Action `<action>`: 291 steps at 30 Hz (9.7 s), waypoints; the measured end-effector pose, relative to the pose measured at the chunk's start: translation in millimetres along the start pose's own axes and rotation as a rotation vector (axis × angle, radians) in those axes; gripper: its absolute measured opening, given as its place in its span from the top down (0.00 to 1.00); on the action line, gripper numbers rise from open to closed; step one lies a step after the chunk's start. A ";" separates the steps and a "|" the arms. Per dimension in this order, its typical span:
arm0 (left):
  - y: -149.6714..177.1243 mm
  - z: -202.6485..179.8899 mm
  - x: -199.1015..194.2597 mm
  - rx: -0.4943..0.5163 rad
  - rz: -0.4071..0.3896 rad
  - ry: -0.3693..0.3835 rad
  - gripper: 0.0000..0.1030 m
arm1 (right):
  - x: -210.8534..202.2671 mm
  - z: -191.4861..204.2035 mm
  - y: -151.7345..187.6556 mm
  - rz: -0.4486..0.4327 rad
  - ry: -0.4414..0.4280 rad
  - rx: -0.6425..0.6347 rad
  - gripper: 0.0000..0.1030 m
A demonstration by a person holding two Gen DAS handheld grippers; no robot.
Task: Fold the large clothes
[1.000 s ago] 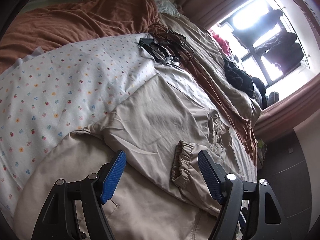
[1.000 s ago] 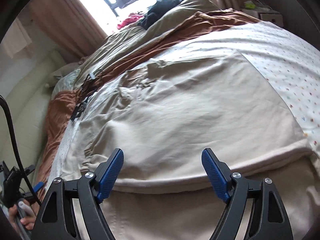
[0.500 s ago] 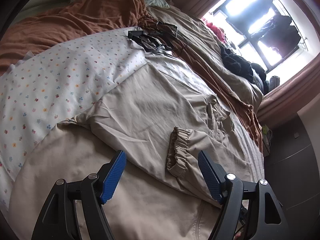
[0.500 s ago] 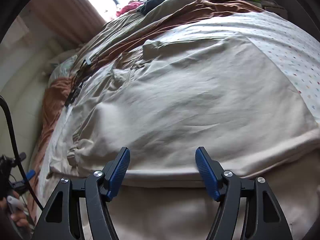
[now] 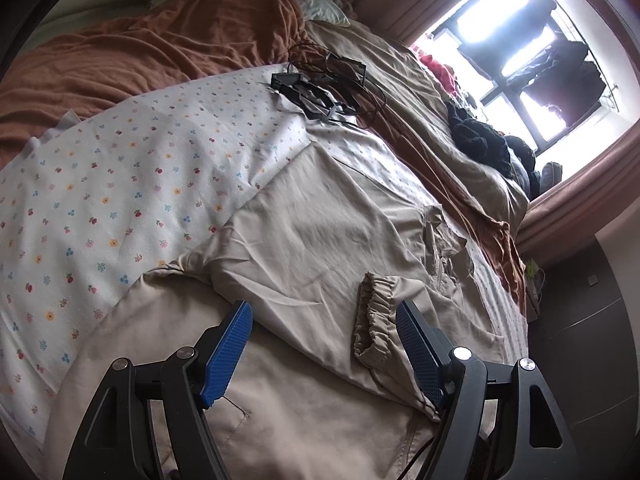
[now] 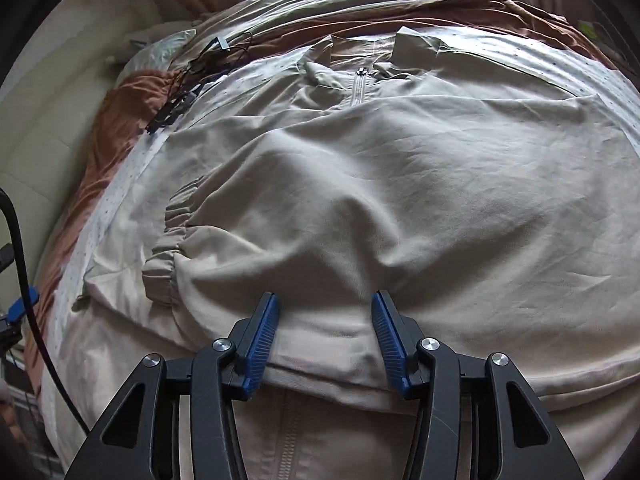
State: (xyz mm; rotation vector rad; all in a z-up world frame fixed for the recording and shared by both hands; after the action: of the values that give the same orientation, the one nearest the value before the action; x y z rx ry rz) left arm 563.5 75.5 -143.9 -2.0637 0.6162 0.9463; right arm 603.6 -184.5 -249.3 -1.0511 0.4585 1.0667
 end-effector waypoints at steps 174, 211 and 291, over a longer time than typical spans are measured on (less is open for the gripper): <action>165.1 189.3 -343.0 -0.136 -0.259 0.389 0.91 | -456.0 -43.4 264.8 -0.724 -0.581 0.226 0.93; -8.8 48.3 -164.7 -0.055 -0.198 0.269 0.91 | -334.8 -116.7 56.3 -0.656 -0.456 0.340 0.93; 106.6 236.5 -72.4 -0.332 0.119 0.016 0.58 | -13.6 28.4 55.1 0.082 0.124 0.073 0.96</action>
State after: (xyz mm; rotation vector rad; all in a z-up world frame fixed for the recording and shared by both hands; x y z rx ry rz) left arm 349.1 210.3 -235.4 -2.3487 0.6298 1.1662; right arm 544.5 -161.5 -251.9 -1.0445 0.6404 1.0525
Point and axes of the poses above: each gripper's, at about its wrist camera, not at the fingertips, and x roughly the way its jaws point, z to its left, y to its underside, the point moved 7 cm from there along x, roughly the way its jaws point, and after that the axes turned 11 degrees about -y, right-handed, at the moved point
